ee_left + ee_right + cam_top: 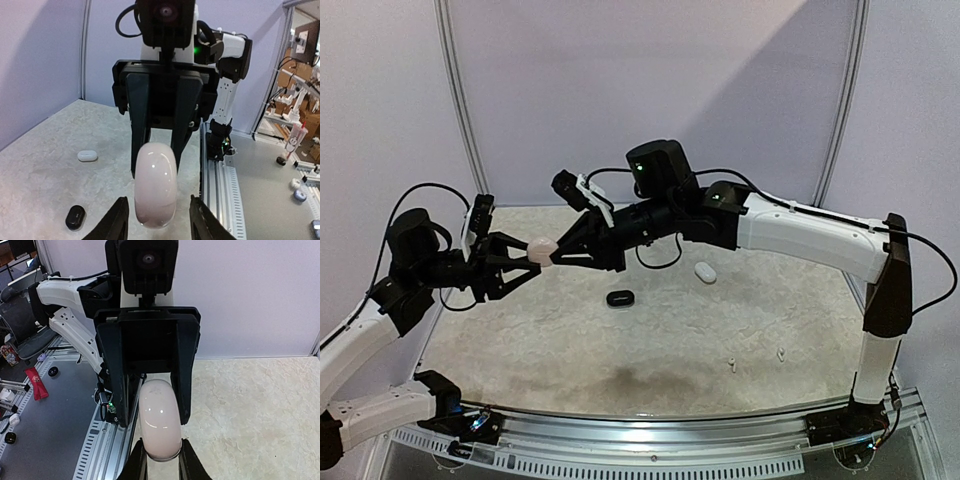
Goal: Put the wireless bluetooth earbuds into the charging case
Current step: Pass from the right arm to the left
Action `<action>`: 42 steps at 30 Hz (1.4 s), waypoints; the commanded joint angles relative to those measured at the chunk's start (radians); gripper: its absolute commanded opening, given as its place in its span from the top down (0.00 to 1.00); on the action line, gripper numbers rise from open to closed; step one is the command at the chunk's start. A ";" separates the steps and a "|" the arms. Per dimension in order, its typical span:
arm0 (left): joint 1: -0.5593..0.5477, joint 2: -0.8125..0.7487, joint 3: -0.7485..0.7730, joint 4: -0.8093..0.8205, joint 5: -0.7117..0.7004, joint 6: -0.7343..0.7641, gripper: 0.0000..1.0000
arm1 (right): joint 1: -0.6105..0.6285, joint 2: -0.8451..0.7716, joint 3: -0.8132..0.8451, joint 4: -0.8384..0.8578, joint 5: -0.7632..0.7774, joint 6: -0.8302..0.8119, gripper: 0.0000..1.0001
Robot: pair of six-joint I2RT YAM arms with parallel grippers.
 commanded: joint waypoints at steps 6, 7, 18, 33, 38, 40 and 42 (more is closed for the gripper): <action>-0.015 -0.003 0.008 -0.004 -0.015 0.000 0.75 | 0.006 -0.042 -0.003 0.020 0.012 -0.020 1.00; -0.016 -0.003 0.009 -0.001 -0.014 -0.004 0.73 | 0.006 -0.041 -0.003 0.022 0.011 -0.021 1.00; -0.039 0.014 0.018 0.040 -0.021 -0.021 1.00 | 0.007 -0.033 -0.005 0.016 0.015 -0.026 1.00; -0.045 0.026 0.015 0.103 -0.016 -0.060 0.79 | 0.006 -0.031 -0.006 0.026 0.018 -0.026 1.00; -0.046 0.025 0.018 0.120 -0.011 -0.064 0.97 | 0.006 -0.027 -0.006 0.025 0.019 -0.027 1.00; -0.047 0.023 0.020 0.123 -0.010 -0.065 1.00 | 0.007 -0.023 -0.005 0.020 0.021 -0.026 1.00; -0.047 0.020 0.021 0.107 -0.002 -0.044 1.00 | 0.006 -0.021 -0.005 0.023 0.037 -0.022 0.75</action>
